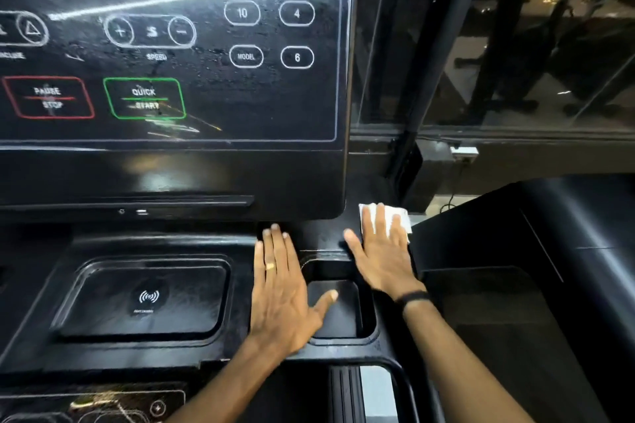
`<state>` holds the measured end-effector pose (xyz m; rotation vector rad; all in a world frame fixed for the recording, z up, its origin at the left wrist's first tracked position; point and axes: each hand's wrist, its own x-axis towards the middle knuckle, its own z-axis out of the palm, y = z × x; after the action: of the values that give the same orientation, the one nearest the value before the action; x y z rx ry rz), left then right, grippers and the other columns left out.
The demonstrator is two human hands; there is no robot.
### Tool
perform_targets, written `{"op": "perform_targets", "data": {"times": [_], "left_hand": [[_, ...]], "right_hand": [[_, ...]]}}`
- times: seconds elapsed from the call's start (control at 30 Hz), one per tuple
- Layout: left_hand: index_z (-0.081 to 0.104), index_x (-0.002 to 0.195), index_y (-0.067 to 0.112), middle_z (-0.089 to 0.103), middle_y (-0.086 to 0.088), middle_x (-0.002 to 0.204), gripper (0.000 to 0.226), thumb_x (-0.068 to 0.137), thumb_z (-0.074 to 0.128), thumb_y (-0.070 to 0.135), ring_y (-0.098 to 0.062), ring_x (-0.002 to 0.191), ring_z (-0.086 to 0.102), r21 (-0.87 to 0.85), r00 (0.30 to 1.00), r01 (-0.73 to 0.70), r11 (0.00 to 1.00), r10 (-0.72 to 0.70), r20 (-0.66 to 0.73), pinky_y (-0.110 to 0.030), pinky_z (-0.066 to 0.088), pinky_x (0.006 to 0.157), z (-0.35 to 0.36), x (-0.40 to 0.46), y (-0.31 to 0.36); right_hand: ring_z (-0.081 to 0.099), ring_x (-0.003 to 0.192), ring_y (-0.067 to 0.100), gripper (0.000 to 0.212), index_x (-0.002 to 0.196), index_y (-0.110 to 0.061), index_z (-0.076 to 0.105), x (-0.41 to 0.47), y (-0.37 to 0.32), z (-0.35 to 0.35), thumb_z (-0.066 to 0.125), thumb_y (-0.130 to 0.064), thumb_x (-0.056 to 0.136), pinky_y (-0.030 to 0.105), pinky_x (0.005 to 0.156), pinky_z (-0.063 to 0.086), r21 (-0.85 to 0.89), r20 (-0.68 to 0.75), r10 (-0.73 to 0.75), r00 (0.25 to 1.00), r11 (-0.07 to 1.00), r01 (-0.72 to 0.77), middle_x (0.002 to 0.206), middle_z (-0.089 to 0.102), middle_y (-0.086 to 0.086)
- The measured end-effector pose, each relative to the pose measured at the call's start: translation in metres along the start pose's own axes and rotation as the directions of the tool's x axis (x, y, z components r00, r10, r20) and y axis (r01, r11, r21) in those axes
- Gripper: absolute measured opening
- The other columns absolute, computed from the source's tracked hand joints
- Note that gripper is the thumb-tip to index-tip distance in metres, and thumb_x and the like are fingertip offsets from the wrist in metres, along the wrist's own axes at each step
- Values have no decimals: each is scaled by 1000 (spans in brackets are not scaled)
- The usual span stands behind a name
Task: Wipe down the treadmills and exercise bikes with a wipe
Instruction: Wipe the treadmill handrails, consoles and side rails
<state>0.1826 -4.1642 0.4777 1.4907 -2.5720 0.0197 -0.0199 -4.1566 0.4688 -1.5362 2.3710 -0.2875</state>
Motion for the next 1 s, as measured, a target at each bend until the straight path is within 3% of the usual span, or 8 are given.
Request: {"op": "perform_targets", "data": {"times": [0.17,0.33,0.4,0.57,0.63,0.73,0.83,1.0], "left_hand": [[12,151,-13,5,-33,160,95,92,35,58,-40,152,3,-72,997,77,994,-77,3,-56,13,121,-8,-9,0],[17,152,-11,7,-27,162,87,77,42,27,-36,153,5,-234,991,-12,972,-20,-133,-54,7,122,-13,-48,3],[20,152,-10,8,-25,163,87,73,38,25,-34,153,5,-296,983,95,950,-136,-120,-53,6,121,-11,-52,2],[22,151,-7,9,-23,163,84,75,35,25,-30,154,3,-366,971,144,920,-203,-128,-52,5,122,-10,-45,7],[21,151,-6,11,-22,163,84,73,35,25,-28,154,1,-413,962,135,901,-219,-162,-51,4,123,-10,-47,6],[22,149,-4,16,-22,161,83,72,36,24,-21,154,-5,-525,930,126,841,-285,-233,-49,3,122,-12,-45,6],[21,150,-4,16,-21,162,80,75,35,22,-20,154,-2,-594,910,123,795,-329,-251,-48,3,123,-12,-46,5],[25,149,0,16,-18,163,72,83,37,26,-23,154,5,-627,905,139,766,-355,-233,-48,3,124,-9,-45,3]], "right_hand": [[4,151,44,67,157,-32,21,29,-83,6,16,-64,99,59,120,-1,-111,28,-189,982,975,191,167,14,7],[0,154,22,62,160,-24,16,-41,-74,13,13,-52,104,44,124,4,-66,58,-622,781,778,624,167,11,-3],[-8,154,18,70,160,-30,9,-52,-40,9,11,-65,100,41,125,3,-81,34,-544,838,834,545,168,2,-6],[-10,152,39,88,160,-19,-4,-18,-27,1,13,-74,93,53,123,0,-101,22,140,990,985,-137,168,-8,9],[-9,150,45,94,160,-15,-1,-8,-62,8,5,-78,90,57,121,-5,-101,14,94,996,991,-92,167,-4,14],[2,151,42,84,160,-16,12,-26,-109,36,-8,-66,95,58,122,6,-196,39,-371,928,908,371,166,9,12],[-5,155,25,62,160,-19,12,-55,-95,34,22,-46,105,44,125,-1,-158,53,-619,783,769,619,168,6,3],[9,153,32,90,159,-11,17,-60,0,11,10,-73,94,46,124,10,-107,-155,-69,985,993,52,165,15,12]]}}
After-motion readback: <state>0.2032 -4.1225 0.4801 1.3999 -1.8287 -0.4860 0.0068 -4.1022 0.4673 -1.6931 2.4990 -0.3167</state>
